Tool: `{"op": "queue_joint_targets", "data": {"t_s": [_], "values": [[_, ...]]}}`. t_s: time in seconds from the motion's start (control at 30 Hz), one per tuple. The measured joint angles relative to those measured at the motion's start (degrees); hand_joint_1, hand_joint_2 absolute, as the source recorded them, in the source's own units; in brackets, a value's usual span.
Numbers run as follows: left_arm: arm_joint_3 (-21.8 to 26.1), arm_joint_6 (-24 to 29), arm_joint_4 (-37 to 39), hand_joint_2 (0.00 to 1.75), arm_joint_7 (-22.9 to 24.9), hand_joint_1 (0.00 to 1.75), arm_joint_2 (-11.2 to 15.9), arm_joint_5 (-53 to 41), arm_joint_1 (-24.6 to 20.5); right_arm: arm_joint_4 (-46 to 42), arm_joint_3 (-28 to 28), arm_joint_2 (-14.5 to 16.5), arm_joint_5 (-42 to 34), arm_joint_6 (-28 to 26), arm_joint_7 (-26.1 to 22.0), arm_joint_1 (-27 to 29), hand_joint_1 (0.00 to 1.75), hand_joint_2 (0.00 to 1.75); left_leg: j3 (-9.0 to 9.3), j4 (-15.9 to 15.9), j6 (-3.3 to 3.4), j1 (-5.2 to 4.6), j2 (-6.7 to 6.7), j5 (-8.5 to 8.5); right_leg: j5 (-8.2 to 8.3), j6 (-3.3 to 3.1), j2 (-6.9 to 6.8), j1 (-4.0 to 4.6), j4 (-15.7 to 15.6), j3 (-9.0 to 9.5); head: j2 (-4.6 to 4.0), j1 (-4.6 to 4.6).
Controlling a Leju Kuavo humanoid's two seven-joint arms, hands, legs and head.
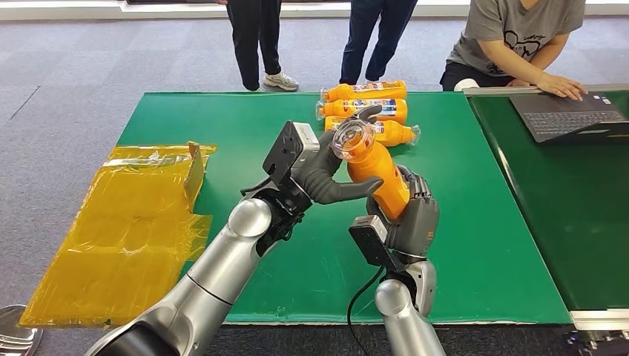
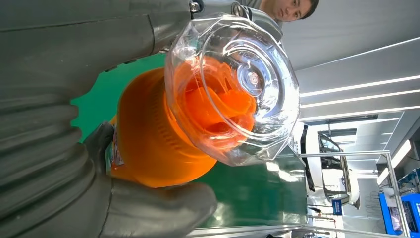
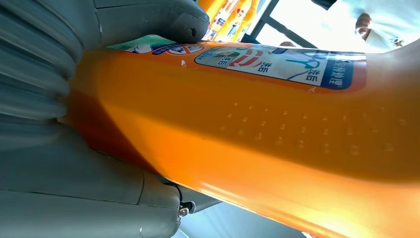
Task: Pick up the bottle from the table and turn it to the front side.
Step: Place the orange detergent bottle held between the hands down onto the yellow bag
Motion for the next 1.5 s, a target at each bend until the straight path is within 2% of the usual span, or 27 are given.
{"op": "queue_joint_targets", "data": {"t_s": [1.37, 1.5], "values": [[0.0, 0.25, -0.34, 1.75, 0.17, 1.75, 0.0, 1.01, 0.0, 0.29, 0.81, 0.0, -0.35, 0.08, -0.04, -0.17, 1.75, 1.75, 0.0, 0.0, 0.0, 0.0, -0.02, 0.0, 0.0, 0.0, -0.01, 0.0, 0.0, 0.0, 0.0, 0.0], [0.0, 0.5, -0.36, 1.75, 0.17, 1.75, 0.0, 0.99, -0.01, 0.36, 0.81, 0.0, -0.37, 0.08, 0.03, -0.18, 0.0, 0.0, 0.0, 0.0, 0.0, 0.0, -0.02, 0.0, 0.0, 0.0, -0.01, 0.0, 0.0, 0.0, 0.0, 0.0]]}}
